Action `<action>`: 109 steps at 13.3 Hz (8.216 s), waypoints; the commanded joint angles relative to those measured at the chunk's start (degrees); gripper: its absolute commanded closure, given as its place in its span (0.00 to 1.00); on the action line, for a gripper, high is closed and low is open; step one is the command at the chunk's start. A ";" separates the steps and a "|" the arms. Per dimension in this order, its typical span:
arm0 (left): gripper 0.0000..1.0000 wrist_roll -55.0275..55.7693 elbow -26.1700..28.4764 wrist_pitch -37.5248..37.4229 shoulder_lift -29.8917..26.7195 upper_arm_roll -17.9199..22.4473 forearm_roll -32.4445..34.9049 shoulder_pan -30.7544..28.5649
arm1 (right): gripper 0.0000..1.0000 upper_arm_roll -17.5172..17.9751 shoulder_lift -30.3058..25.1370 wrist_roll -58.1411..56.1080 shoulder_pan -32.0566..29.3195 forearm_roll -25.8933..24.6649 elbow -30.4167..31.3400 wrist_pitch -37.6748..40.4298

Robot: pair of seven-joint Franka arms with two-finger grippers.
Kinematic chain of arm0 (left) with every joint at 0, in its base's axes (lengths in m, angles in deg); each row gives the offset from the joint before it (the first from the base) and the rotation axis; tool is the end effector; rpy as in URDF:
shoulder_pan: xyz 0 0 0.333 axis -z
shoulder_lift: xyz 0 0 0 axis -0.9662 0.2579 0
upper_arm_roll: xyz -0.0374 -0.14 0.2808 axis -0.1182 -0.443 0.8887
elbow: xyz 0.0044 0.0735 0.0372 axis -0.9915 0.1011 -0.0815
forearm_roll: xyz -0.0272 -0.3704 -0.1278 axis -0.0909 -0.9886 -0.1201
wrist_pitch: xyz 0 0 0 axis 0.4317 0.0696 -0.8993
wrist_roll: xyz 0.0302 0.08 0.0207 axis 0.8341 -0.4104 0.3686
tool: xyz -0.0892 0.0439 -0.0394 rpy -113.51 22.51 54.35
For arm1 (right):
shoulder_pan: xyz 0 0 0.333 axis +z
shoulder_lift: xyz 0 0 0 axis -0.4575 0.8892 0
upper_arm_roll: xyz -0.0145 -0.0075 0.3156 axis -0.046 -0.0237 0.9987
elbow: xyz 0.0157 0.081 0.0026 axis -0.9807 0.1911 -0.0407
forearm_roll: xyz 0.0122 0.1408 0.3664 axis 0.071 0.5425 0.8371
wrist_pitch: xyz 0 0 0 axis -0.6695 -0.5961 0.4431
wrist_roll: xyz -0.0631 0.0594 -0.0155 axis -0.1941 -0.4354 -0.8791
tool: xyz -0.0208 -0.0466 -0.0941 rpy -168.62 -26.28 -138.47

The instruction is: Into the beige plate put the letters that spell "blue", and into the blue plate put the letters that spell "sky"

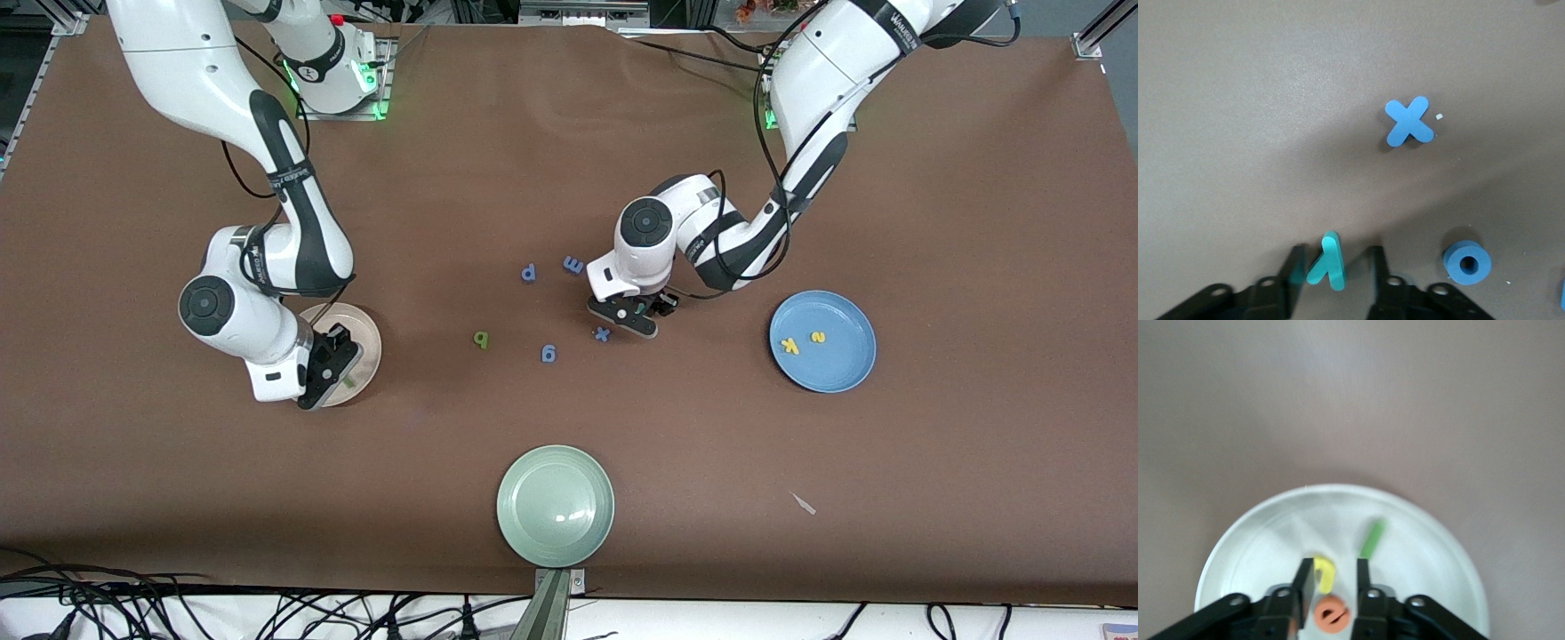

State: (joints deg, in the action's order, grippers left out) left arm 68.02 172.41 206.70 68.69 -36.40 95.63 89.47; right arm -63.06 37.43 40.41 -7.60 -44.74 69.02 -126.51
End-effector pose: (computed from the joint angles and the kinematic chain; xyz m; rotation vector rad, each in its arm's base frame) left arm 0.5053 -0.3986 0.1730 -3.0100 0.6790 0.0877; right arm 0.6402 0.1049 0.2105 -2.8006 -1.2973 0.0028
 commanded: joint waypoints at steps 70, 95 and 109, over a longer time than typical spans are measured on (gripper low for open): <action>0.00 -25.71 -3.62 -34.25 -43.51 23.61 -24.74 -12.22 | 0.00 9.34 -29.98 43.74 -10.49 -15.72 -15.88 46.70; 0.00 -24.92 -4.32 -34.25 -43.51 23.35 -24.83 -11.87 | 0.00 8.37 -28.04 44.44 -11.54 -15.46 -18.52 45.81; 0.00 -24.92 -4.32 -34.25 -43.43 23.35 -24.83 -11.87 | 0.00 8.37 -28.04 44.53 -11.54 -15.29 -18.52 45.20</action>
State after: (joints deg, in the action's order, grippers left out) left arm 42.26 168.76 172.63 25.29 -12.94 69.56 77.30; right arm -55.04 8.82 84.34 -18.87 -60.28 51.94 -81.69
